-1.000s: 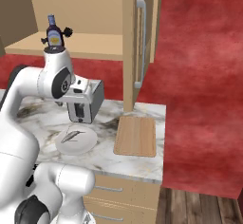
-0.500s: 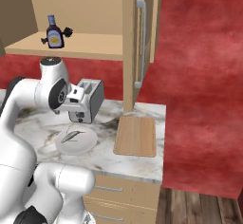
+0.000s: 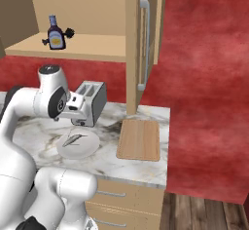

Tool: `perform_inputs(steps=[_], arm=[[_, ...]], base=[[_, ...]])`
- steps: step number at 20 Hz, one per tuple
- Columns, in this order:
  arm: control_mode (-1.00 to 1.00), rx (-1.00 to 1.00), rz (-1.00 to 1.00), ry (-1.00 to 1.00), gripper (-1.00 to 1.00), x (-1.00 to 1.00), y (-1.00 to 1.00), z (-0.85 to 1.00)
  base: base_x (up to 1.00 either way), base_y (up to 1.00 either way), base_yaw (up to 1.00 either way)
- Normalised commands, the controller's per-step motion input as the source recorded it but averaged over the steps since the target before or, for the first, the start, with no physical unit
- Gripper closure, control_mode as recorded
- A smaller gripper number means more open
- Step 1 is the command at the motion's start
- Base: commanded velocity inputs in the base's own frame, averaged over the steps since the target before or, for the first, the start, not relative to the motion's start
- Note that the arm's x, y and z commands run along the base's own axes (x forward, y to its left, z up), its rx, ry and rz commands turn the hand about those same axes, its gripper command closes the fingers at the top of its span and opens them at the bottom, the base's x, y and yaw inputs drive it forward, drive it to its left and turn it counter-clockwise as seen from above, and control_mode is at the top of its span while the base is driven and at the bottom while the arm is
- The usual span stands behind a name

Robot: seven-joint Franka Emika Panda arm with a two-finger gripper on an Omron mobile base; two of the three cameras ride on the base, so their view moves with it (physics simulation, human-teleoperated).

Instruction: Pick the fish from the plate and place it on the cutting board. Then pick the condiment bottle from the cabinet and place it next to the cutting board.

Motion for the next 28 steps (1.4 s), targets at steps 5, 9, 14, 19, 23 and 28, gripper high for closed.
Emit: perform_inputs(steps=[5, 9, 14, 19, 23, 28], arm=[[-1.0, 0.0, 0.0, 0.0, -1.0, 0.0, 0.15, -0.16], [-1.0, 0.0, 0.0, 0.0, -1.0, 0.0, 0.11, -0.18], [-1.0, 0.0, 0.0, 0.0, -1.0, 0.0, 0.03, -0.19], [-1.0, 0.0, 0.0, 0.0, -1.0, 0.0, 0.04, -0.19], [-1.0, 0.0, 0.0, 0.0, -1.0, 0.0, 0.06, -0.2], [-1.0, 0.0, 0.0, 0.0, -1.0, 0.0, 0.1, -0.22]], base=[[0.0, 0.0, 0.0], [0.0, 0.0, 0.0], [0.0, 0.0, 0.0], [0.0, 0.0, 0.0], [0.0, 0.0, 0.0], [0.0, 0.0, 0.0]])
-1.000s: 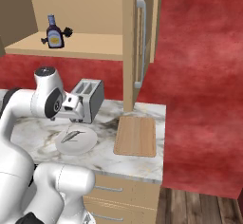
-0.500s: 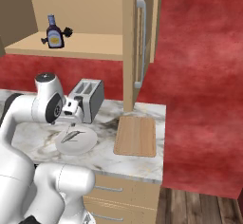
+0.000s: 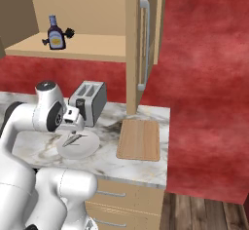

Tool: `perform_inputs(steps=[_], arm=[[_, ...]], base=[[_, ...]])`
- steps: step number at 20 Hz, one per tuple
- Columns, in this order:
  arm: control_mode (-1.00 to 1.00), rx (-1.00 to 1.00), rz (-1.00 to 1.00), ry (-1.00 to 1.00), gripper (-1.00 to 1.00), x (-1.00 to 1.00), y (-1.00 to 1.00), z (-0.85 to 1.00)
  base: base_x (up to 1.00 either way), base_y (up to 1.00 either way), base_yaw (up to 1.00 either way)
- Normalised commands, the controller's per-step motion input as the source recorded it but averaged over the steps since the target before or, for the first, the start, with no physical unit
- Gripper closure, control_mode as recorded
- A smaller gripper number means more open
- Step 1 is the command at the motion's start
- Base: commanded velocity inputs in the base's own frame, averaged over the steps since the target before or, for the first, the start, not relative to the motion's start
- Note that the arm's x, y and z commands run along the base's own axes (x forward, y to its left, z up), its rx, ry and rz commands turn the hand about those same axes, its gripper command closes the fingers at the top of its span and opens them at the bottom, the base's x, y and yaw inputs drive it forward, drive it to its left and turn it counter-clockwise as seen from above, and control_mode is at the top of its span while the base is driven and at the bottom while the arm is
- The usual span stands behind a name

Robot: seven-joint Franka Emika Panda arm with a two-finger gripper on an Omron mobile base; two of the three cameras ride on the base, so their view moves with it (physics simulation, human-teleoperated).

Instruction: Pick the fish from the plate and place it on the cutting board. Then pick the condiment bottle from the cabinet and place it next to the cutting board.

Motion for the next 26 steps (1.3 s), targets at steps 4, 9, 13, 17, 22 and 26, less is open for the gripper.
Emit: perform_inputs(steps=[4, 9, 13, 17, 22, 26], arm=[[-1.0, 0.0, 0.0, -0.01, -1.0, 0.0, 0.1, -0.18], [-1.0, 0.0, 0.0, -0.02, -1.0, 0.03, 0.06, -0.14], [-1.0, 0.0, 0.0, -0.02, -1.0, 0.11, 0.0, -0.1], [-1.0, 0.0, 0.0, -0.04, -1.0, 0.17, 0.01, -0.13], [-1.0, 0.0, 0.0, -0.04, -1.0, 0.17, 0.05, -0.16], [-1.0, 0.0, 0.0, 0.0, -1.0, 0.08, 0.1, -0.15]], base=[[0.0, 0.0, 0.0], [0.0, 0.0, 0.0], [0.0, 0.0, 0.0], [0.0, 0.0, 0.0], [0.0, 0.0, 0.0], [0.0, 0.0, 0.0]])
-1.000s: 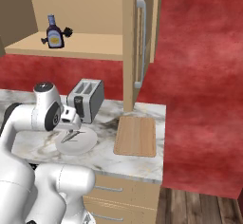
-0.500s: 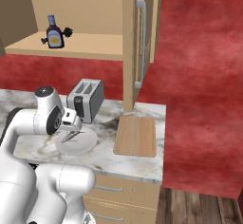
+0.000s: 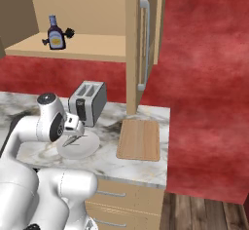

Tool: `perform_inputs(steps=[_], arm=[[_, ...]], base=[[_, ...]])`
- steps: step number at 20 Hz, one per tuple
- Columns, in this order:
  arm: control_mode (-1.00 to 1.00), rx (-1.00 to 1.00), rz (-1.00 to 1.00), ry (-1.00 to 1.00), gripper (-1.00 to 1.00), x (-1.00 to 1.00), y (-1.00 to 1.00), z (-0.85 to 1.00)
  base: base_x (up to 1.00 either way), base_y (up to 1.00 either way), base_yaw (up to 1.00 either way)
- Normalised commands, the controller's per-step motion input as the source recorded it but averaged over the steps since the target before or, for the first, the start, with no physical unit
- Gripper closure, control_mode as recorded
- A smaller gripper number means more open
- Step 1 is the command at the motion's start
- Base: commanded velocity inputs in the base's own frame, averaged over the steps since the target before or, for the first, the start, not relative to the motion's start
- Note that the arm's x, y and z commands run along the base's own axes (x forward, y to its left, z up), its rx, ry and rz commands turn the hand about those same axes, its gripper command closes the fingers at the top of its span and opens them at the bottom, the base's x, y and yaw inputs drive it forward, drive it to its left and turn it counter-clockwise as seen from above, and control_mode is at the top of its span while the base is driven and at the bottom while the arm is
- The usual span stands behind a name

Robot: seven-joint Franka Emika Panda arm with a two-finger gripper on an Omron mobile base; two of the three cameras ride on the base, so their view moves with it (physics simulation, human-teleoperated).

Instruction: Pick the fish from the plate and place it on the cutting board. Then pick the condiment bottle from the cabinet and place it next to the cutting board.

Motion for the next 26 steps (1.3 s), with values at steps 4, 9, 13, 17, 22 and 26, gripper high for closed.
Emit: perform_inputs(steps=[4, 9, 13, 17, 22, 26], arm=[[-1.0, 0.0, -0.01, 0.0, -1.0, 0.05, 0.08, -0.12], [-1.0, 0.01, -0.02, 0.0, -1.0, 0.09, 0.01, -0.05], [-1.0, 0.0, -0.04, 0.0, -1.0, 0.1, 0.0, -0.06], [-1.0, 0.0, -0.06, 0.0, -1.0, 0.15, 0.0, -0.16], [-1.0, 0.0, -0.05, 0.0, -1.0, 0.14, 0.05, -0.2], [-1.0, 0.0, -0.02, 0.0, -1.0, 0.15, 0.12, -0.2]], base=[[0.0, 0.0, 0.0], [0.0, 0.0, 0.0], [0.0, 0.0, 0.0], [0.0, 0.0, 0.0], [0.0, 0.0, 0.0], [0.0, 0.0, 0.0]])
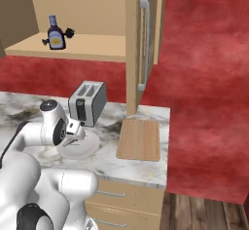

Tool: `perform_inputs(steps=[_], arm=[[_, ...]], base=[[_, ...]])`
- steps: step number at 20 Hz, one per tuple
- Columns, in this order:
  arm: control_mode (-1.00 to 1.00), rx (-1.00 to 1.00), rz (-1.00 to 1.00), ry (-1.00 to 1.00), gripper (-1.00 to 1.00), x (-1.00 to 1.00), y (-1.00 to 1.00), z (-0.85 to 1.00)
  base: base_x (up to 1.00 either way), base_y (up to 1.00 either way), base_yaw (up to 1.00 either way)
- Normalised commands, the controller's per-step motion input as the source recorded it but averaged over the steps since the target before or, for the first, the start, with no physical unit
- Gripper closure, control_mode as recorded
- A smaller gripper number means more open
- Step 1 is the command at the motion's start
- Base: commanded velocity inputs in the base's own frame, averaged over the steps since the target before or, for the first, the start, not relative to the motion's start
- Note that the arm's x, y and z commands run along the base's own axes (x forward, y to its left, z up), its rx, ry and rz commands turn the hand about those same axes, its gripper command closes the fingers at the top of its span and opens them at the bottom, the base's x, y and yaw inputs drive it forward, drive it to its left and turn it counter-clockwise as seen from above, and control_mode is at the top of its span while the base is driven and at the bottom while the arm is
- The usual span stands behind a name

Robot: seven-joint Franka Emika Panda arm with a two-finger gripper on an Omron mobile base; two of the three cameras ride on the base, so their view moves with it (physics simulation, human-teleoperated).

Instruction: Pick the fish from the plate and place it on the cutting board. Then pick the condiment bottle from the cabinet and place it next to the cutting board.

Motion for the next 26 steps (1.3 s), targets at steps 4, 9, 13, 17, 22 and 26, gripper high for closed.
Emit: perform_inputs(steps=[4, 9, 13, 17, 22, 26], arm=[[-1.0, 0.01, 0.0, 0.0, -1.0, 0.12, 0.07, -0.1], [-1.0, 0.01, 0.0, 0.0, -1.0, 0.12, 0.01, 0.0], [-1.0, 0.0, 0.0, 0.0, -1.0, 0.16, 0.0, -0.01], [-1.0, 0.0, 0.0, 0.0, -1.0, 0.17, 0.02, -0.06], [-1.0, 0.0, 0.0, 0.0, -1.0, 0.15, 0.04, -0.13], [-1.0, 0.0, 0.0, 0.0, -1.0, 0.16, 0.06, -0.19]], base=[[0.0, 0.0, 0.0], [0.0, 0.0, 0.0], [0.0, 0.0, 0.0], [0.0, 0.0, 0.0], [0.0, 0.0, 0.0], [0.0, 0.0, 0.0]])
